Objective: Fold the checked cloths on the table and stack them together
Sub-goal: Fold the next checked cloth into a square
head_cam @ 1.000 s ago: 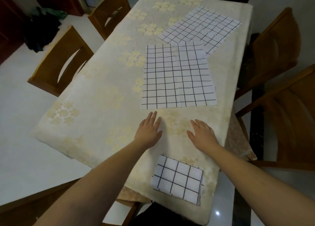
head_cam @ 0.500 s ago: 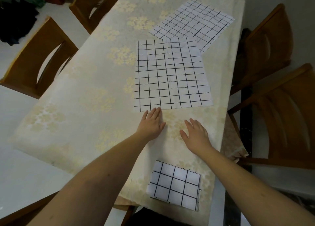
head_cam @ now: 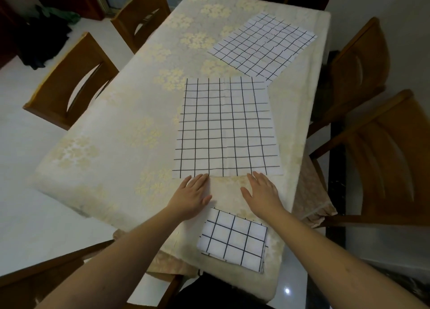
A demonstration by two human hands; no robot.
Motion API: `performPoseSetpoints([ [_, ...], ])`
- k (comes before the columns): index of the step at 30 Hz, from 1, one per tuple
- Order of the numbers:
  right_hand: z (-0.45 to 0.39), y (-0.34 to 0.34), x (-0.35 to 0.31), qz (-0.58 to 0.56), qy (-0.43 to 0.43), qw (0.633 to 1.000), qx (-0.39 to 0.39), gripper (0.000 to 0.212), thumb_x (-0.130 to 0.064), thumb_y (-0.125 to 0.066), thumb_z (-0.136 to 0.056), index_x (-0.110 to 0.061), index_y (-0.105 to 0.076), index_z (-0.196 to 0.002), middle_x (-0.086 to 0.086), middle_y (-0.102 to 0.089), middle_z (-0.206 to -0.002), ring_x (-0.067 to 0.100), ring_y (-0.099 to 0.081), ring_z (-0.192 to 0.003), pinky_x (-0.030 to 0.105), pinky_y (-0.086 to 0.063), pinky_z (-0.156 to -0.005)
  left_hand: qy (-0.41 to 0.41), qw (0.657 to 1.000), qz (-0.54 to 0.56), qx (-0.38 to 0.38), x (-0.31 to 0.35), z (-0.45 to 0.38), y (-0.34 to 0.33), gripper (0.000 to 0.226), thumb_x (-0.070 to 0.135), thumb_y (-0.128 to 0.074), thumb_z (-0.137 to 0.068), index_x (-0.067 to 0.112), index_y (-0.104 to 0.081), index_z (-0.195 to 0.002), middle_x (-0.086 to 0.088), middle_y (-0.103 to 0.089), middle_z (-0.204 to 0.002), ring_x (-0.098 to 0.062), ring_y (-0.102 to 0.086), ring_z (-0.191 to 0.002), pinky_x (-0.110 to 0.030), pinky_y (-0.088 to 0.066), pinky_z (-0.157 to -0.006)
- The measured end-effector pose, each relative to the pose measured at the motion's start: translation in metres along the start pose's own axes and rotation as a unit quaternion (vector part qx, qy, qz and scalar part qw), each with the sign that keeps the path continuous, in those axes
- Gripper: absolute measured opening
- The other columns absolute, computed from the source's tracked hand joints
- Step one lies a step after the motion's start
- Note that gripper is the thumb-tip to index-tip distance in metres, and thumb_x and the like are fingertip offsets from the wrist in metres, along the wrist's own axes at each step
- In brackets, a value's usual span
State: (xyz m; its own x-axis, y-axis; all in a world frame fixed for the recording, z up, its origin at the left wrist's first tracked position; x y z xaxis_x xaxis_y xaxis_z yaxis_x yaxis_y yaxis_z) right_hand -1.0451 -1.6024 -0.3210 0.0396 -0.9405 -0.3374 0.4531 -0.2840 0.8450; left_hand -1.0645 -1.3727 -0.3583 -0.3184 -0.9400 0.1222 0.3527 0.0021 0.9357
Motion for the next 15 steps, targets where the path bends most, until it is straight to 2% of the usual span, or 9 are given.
performPoseSetpoints([
  [3, 0.017, -0.006, 0.007, -0.001, 0.014, 1.0, -0.002, 0.061, -0.049, -0.029, -0.101, -0.02, -0.018, -0.154, 0.001, -0.013, -0.163, 0.019, -0.008, -0.15, 0.035, -0.006, -0.12, -0.003, 1.0, 0.009, 0.012, 0.003, 0.033, -0.011, 0.089, 0.062, 0.014, -0.088, 0.009, -0.009, -0.156, -0.002, -0.011, -0.164, -0.015, -0.008, -0.151, -0.034, 0.003, -0.122],
  [6, 0.027, -0.009, 0.015, 0.003, 0.022, 1.0, -0.009, 0.061, -0.049, -0.03, -0.101, -0.02, -0.019, -0.154, 0.001, -0.014, -0.163, 0.02, -0.009, -0.149, 0.035, -0.008, -0.12, 0.002, 0.999, 0.024, 0.031, 0.008, 0.057, -0.014, 0.088, 0.061, 0.01, -0.093, 0.007, -0.022, -0.154, -0.004, -0.024, -0.161, -0.02, -0.022, -0.149, -0.033, -0.001, -0.118],
  [8, 0.03, -0.01, 0.018, 0.004, 0.025, 1.0, -0.014, 0.062, -0.048, -0.031, -0.101, -0.02, -0.018, -0.154, 0.002, -0.015, -0.162, 0.02, -0.01, -0.149, 0.036, -0.009, -0.119, 0.016, 0.998, 0.032, 0.053, 0.01, 0.065, -0.01, 0.081, 0.058, 0.003, -0.097, 0.008, -0.031, -0.151, -0.006, -0.033, -0.157, -0.023, -0.031, -0.145, -0.035, -0.013, -0.119],
  [11, 0.024, -0.004, 0.022, 0.005, 0.033, 0.999, -0.017, 0.062, -0.046, -0.034, -0.101, -0.02, -0.017, -0.155, 0.003, -0.016, -0.162, 0.02, -0.012, -0.149, 0.035, -0.01, -0.119, 0.045, 0.992, 0.057, 0.103, 0.01, 0.067, 0.006, 0.065, 0.053, -0.015, -0.101, 0.014, -0.049, -0.14, -0.007, -0.05, -0.145, -0.027, -0.048, -0.133, -0.042, -0.036, -0.11],
  [13, 0.016, 0.003, 0.023, 0.0, 0.034, 0.999, -0.007, 0.062, -0.045, -0.037, -0.101, -0.019, -0.019, -0.154, 0.003, -0.02, -0.161, 0.02, -0.015, -0.148, 0.036, -0.012, -0.119, 0.059, 0.988, 0.065, 0.127, 0.006, 0.063, 0.017, 0.056, 0.049, -0.025, -0.099, 0.016, -0.054, -0.134, -0.008, -0.054, -0.141, -0.027, -0.052, -0.129, -0.042, -0.041, -0.105],
  [15, 0.007, 0.013, 0.024, -0.003, 0.033, 0.999, 0.005, 0.061, -0.043, -0.04, -0.1, -0.019, -0.022, -0.153, 0.003, -0.025, -0.159, 0.02, -0.019, -0.146, 0.037, -0.016, -0.119, 0.076, 0.984, 0.07, 0.144, -0.003, 0.054, 0.03, 0.056, 0.048, -0.027, -0.098, 0.015, -0.055, -0.133, -0.009, -0.055, -0.138, -0.029, -0.052, -0.127, -0.043, -0.043, -0.103],
])
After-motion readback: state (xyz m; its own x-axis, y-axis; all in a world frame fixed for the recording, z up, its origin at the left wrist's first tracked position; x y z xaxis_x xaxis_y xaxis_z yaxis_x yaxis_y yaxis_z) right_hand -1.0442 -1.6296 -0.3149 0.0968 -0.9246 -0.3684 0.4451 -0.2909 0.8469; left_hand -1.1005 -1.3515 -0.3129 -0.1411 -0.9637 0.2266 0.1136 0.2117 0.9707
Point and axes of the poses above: each hand's wrist, its own z-axis away from the middle knuckle, its own y-axis out of the back of the hand, x = y × z, the point moved 4 cm from there along -z, towards the middle knuckle
